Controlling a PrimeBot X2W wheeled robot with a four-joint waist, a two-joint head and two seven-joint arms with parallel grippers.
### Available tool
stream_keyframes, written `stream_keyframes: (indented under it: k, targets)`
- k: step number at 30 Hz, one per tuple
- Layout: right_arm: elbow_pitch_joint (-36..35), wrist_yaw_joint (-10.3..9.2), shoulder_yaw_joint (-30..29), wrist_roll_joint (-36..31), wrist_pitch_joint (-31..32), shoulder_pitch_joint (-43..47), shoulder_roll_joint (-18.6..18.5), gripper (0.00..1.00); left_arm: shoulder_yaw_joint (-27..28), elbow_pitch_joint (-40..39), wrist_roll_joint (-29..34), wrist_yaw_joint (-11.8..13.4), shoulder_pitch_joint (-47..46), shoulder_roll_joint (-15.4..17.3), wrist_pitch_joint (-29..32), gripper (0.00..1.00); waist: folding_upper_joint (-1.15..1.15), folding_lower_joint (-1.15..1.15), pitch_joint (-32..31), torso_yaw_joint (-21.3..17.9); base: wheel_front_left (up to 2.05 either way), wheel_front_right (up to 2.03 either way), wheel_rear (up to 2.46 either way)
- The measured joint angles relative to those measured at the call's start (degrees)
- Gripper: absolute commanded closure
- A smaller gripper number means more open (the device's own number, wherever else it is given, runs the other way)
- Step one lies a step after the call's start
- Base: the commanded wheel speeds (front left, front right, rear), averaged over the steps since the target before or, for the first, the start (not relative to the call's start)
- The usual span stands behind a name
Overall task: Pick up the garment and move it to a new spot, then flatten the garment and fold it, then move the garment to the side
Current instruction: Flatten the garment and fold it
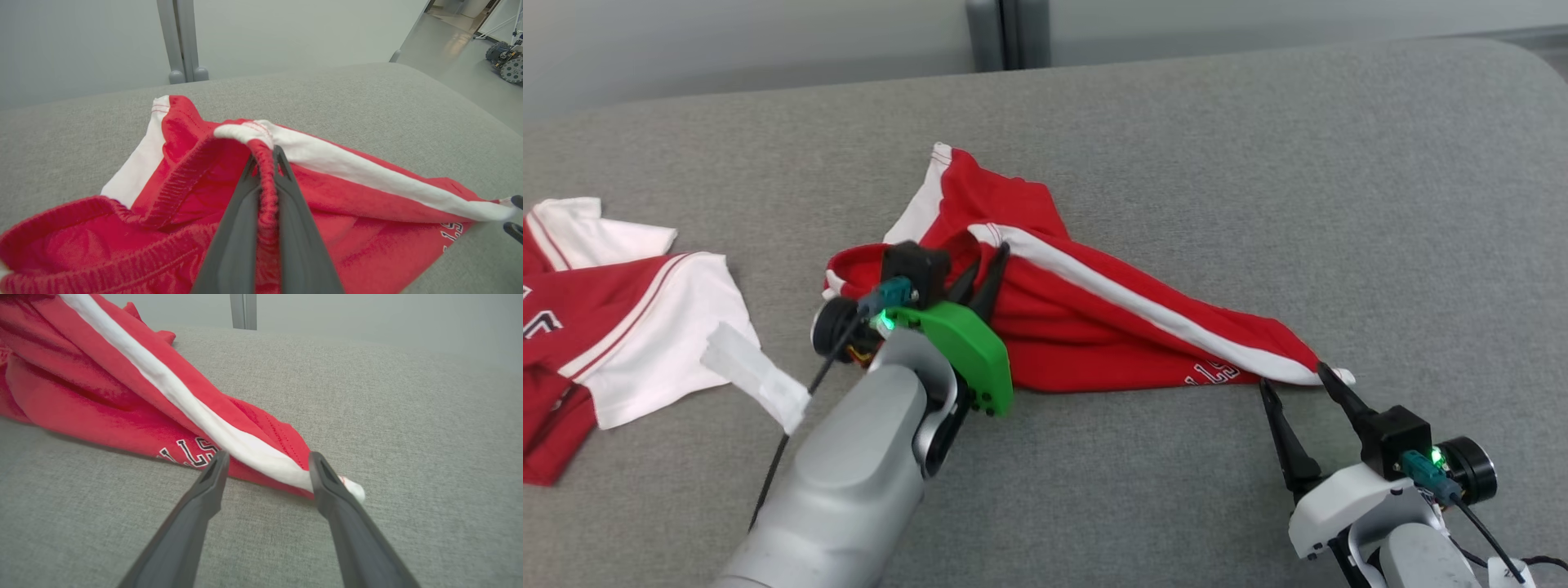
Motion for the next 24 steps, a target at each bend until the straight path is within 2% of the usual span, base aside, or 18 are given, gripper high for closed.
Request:
stream_keyframes:
  k: [9,10,11,13,17,20,24]
  targets:
    - [1.0,0.00,-1.3,0.1,0.0,3.3,0.0,0.00,-0.4,-0.9,-1.6,1.3,11.9,0.6,-2.9,1.00,0.00,0.00,-5.6,5.2,0.00,0.00,0.00]
    - [1.0,0.00,-1.3,0.2,0.0,3.4,0.0,0.00,-0.2,-1.0,-1.9,1.5,13.2,0.8,-3.0,0.90,0.00,0.00,-6.2,5.6,0.00,0.00,0.00]
    - [1.1,0.00,-1.3,0.2,0.0,3.5,0.0,0.00,0.2,-1.1,-1.9,1.7,14.2,1.0,-3.1,0.57,0.00,0.00,-6.7,6.0,0.00,0.00,0.00]
    - [1.1,0.00,-1.2,0.4,0.0,4.0,0.0,0.00,1.1,-1.5,-2.5,2.0,16.5,1.4,-3.4,0.00,0.00,0.00,-7.7,6.7,0.00,0.00,0.00]
    - [1.1,-0.01,-1.3,0.7,0.0,4.5,0.0,0.00,2.6,-3.1,-2.1,2.7,20.0,2.3,-3.6,0.00,0.00,0.00,-9.2,7.7,0.00,0.00,0.00]
    - [0.9,0.00,-1.3,1.2,0.0,5.0,0.0,0.00,7.2,-7.8,-0.6,5.0,22.7,3.5,-3.7,0.00,0.00,0.00,-9.9,7.7,0.00,0.00,0.00]
    - [-0.4,0.00,-1.8,1.7,0.0,5.3,0.0,0.00,13.1,-15.4,5.8,8.1,28.1,5.0,-3.8,0.00,0.00,0.00,-10.2,6.8,0.00,0.00,0.00]
